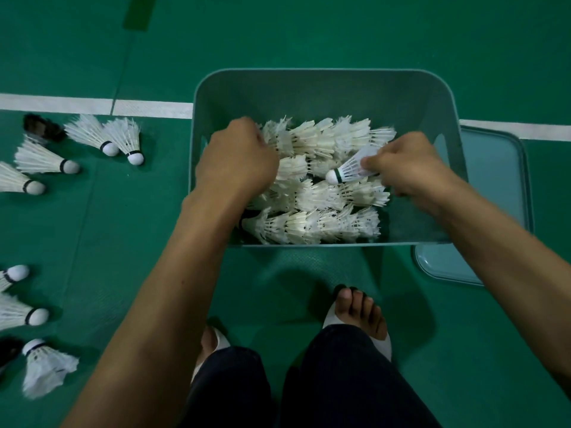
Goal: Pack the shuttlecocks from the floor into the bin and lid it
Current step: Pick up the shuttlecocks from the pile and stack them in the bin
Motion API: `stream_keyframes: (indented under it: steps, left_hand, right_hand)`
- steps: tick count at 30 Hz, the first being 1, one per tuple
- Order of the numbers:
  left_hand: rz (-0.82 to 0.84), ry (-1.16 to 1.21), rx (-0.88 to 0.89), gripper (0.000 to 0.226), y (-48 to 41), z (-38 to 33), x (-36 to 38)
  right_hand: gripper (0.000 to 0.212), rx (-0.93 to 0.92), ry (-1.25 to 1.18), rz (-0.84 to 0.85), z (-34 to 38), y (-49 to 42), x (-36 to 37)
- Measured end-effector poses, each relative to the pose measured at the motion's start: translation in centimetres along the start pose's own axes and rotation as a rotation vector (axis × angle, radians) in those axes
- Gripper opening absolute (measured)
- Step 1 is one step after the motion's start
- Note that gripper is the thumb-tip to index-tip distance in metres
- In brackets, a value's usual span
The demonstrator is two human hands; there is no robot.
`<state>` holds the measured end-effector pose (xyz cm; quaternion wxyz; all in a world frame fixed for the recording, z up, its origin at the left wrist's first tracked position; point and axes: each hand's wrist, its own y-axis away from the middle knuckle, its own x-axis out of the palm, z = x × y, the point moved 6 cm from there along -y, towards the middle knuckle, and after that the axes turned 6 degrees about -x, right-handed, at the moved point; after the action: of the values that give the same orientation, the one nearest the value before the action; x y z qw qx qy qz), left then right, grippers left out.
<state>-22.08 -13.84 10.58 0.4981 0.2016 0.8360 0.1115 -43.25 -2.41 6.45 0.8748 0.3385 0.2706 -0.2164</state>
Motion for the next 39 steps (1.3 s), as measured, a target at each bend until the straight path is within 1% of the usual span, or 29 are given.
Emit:
stream_keyframes:
  steps: [3,5,8,9,11,17,19,22,24,27,29,31,33,35,36,38,39]
  left_hand:
    - [0.099,-0.118,-0.069,0.032,-0.1,1.2,0.3]
    - [0.145,-0.183,-0.076,0.032,-0.1,1.4,0.8]
    - [0.204,-0.217,-0.098,0.036,-0.3,1.6,1.4]
    - [0.216,-0.221,-0.102,0.037,-0.4,1.7,1.6]
    - [0.225,-0.221,-0.098,0.036,-0.5,1.8,1.6]
    - [0.225,-0.243,-0.058,0.035,-0.3,1.5,1.9]
    - [0.222,-0.251,-0.046,0.036,-0.2,1.4,2.0]
    - [0.202,-0.231,-0.035,0.035,0.0,1.5,1.7]
    - [0.171,-0.197,-0.010,0.035,0.4,1.5,0.8]
    - [0.109,-0.123,0.064,0.032,1.6,1.6,-1.0]
    - [0.059,-0.062,0.118,0.035,2.5,2.1,-2.9]
    - [-0.019,0.003,0.153,0.036,3.3,3.1,-5.2]
    - [-0.119,0.093,0.142,0.037,3.6,5.0,-7.6]
    - [-0.228,0.176,0.088,0.034,3.5,7.6,-9.8]
    - [-0.272,0.201,0.047,0.029,3.3,9.4,-10.6]
    - [-0.343,0.199,-0.039,0.012,3.0,13.4,-11.5]
    - [-0.358,0.183,-0.082,0.011,3.0,15.6,-11.7]
  right_hand:
    - [0.011,0.049,0.022,0.041,0.2,-0.6,2.0]
    - [0.011,0.063,0.004,0.071,0.9,-1.0,3.2]
    - [0.006,0.092,-0.077,0.136,2.2,-1.1,4.4]
    - [0.009,0.100,-0.094,0.144,2.5,-1.1,4.4]
    - [0.013,0.111,-0.116,0.157,2.7,-0.9,4.4]
    - [0.008,0.186,-0.194,0.292,2.6,-0.7,6.8]
    - [0.009,0.152,-0.144,0.273,2.9,-1.1,7.0]
    - [0.022,0.098,-0.034,0.250,2.9,-1.0,5.9]
    - [0.028,0.037,0.048,0.202,3.2,-0.6,4.4]
    - [0.032,-0.123,0.142,0.051,5.0,0.9,1.8]
    - [0.031,-0.232,0.128,-0.032,7.3,2.6,0.9]
    - [0.029,-0.368,0.076,-0.073,10.7,5.0,1.2]
    - [0.028,-0.511,-0.040,-0.045,14.9,7.7,2.8]
    - [0.029,-0.643,-0.128,-0.003,19.0,10.1,5.6]
    - [0.030,-0.699,-0.147,0.013,20.7,11.0,7.5]
    - [0.029,-0.768,-0.171,0.042,23.0,12.6,12.1]
    - [0.027,-0.794,-0.157,0.058,23.7,13.3,14.6]
